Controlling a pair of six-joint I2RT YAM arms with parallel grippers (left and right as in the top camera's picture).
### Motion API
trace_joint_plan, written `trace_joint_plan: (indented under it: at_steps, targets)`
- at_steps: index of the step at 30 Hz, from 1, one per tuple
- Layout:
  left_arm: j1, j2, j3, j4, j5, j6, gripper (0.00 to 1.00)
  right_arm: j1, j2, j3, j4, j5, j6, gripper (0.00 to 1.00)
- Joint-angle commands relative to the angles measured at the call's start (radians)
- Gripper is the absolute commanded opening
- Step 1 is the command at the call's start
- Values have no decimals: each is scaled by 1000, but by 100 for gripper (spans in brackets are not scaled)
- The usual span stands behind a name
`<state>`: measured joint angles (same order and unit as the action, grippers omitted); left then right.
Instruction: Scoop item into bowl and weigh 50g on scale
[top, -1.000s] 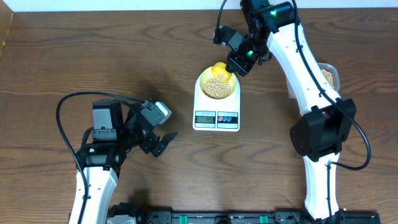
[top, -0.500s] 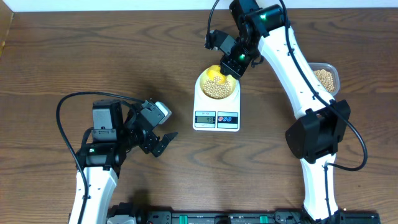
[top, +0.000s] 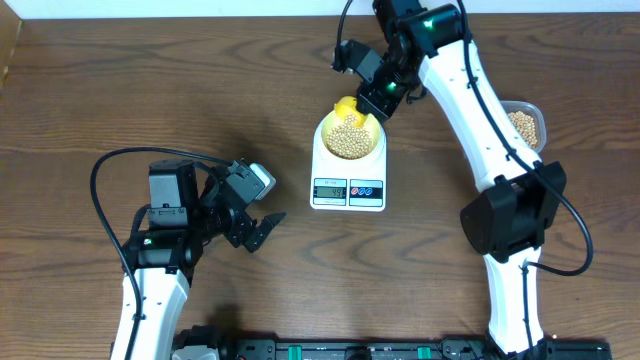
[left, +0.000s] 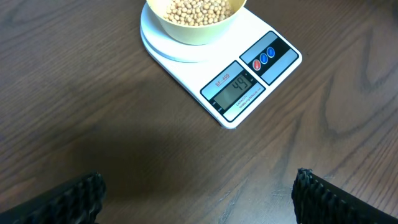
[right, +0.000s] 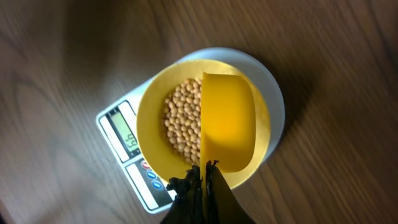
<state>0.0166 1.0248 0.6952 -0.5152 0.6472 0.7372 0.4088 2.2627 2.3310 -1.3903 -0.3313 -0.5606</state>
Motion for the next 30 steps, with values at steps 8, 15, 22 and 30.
trace_joint_plan:
  at_steps: [8,15,22,30]
  targets:
    - [-2,0,4,1,-5,10,97,-40,-31,24,-2,-141,22,1]
    - [-2,0,4,1,-5,10,98,-59,-31,24,3,-161,21,1]
    - [-2,0,4,1,-5,10,97,-39,-31,24,-6,-101,6,1]
    - [-2,0,4,1,-5,10,97,-113,-31,24,-18,-296,14,1]
